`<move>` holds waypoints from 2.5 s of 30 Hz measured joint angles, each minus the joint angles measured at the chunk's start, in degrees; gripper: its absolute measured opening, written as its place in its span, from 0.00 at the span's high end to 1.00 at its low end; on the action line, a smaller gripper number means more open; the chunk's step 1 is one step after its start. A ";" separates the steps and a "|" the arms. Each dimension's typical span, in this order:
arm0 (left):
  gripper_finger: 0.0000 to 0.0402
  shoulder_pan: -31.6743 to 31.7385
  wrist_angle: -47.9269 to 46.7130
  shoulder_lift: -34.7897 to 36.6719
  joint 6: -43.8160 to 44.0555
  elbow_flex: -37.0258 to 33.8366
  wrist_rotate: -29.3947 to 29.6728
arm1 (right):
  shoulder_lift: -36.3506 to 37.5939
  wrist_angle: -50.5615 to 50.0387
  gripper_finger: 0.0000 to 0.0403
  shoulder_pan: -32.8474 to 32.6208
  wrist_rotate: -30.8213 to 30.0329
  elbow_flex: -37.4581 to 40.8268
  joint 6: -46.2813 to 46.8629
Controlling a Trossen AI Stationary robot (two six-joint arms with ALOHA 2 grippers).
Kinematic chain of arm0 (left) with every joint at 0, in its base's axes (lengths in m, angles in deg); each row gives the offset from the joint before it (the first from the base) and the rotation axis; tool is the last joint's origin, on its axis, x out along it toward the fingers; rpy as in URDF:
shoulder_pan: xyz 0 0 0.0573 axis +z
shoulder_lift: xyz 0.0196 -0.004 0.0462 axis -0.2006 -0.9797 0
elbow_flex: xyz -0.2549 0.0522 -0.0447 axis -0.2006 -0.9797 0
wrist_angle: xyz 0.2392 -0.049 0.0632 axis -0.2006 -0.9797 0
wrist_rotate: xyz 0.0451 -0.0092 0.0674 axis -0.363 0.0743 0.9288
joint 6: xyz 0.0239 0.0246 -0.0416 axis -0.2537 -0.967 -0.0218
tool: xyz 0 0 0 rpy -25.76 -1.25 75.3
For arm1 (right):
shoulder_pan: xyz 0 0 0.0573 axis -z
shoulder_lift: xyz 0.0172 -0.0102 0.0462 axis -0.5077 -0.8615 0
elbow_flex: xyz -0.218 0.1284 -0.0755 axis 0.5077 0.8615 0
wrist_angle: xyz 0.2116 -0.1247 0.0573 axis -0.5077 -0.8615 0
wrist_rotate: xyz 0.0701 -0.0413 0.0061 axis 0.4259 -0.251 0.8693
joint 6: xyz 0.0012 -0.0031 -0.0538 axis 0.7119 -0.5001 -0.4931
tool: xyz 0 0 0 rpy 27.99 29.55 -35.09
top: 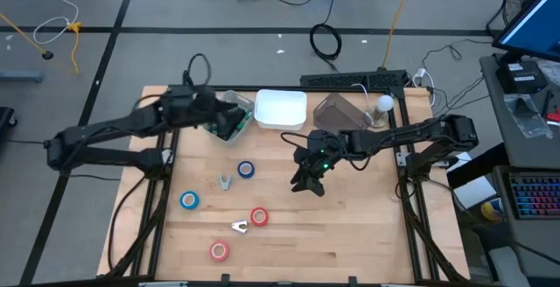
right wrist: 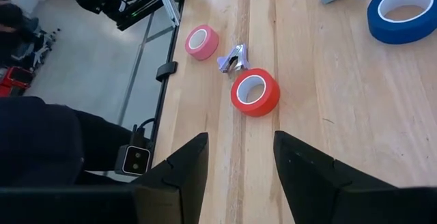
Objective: Pick and place Stapler, Stapler remover, tape
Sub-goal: Put the blue tape into the black bin
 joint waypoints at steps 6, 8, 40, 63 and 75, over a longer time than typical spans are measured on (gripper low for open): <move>0.47 -6.47 -1.44 4.62 9.74 0.04 -10.59 | 0.00 0.00 0.60 0.00 -0.10 0.00 -1.60; 0.47 -8.82 -2.85 4.98 12.21 0.04 -14.18 | 0.00 0.02 0.60 0.00 -0.12 0.00 -1.96; 0.47 -39.95 -40.10 -12.79 65.66 -0.09 2.37 | 1.63 -0.74 0.60 1.64 -6.18 0.02 -4.18; 0.47 -60.17 -43.79 -13.91 81.81 -8.05 -1.75 | 32.76 9.36 0.60 1.62 -15.08 24.27 -6.04; 0.47 -60.49 -27.82 -13.55 79.08 -17.25 -1.83 | 44.75 23.55 0.60 1.62 -15.03 38.36 2.12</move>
